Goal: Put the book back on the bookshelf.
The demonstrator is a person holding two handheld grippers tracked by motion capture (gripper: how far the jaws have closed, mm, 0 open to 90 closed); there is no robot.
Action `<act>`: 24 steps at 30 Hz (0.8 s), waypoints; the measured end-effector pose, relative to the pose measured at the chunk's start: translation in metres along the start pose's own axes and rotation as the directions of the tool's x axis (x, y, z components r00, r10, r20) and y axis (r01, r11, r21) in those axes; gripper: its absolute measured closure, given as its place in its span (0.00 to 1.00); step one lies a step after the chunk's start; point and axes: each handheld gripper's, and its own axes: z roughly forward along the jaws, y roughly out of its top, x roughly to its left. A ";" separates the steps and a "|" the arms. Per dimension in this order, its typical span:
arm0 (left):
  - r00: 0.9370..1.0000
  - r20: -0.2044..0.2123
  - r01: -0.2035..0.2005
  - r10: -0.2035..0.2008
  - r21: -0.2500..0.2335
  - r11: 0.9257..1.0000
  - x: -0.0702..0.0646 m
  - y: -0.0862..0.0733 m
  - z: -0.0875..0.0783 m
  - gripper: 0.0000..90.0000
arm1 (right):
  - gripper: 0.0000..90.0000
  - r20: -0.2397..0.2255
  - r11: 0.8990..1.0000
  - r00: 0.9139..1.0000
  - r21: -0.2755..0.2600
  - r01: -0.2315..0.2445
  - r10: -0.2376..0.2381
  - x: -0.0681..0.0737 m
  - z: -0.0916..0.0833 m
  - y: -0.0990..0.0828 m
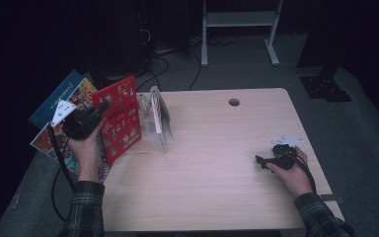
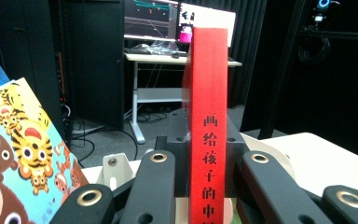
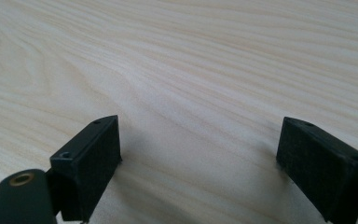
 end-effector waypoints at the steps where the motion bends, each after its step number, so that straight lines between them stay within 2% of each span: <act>1: 1.000 -0.001 -0.005 0.005 -0.002 1.000 0.000 0.000 0.002 0.89 | 0.14 0.000 1.000 1.000 0.000 0.000 0.000 0.000 0.000 0.000; 11: 0.999 -0.029 -0.022 0.021 -0.016 1.000 0.003 -0.007 0.017 0.89 | 0.14 -0.001 1.000 1.000 -0.001 0.002 -0.002 0.000 0.000 0.000; 17: 0.999 -0.041 -0.005 0.005 -0.006 1.000 0.007 -0.011 0.009 0.88 | 0.14 -0.001 1.000 1.000 -0.001 0.002 -0.002 0.000 0.000 0.000; 24: 0.999 -0.046 -0.013 0.014 0.024 1.000 0.007 -0.017 0.003 0.88 | 0.14 -0.001 1.000 1.000 -0.001 0.002 -0.002 0.000 0.000 0.000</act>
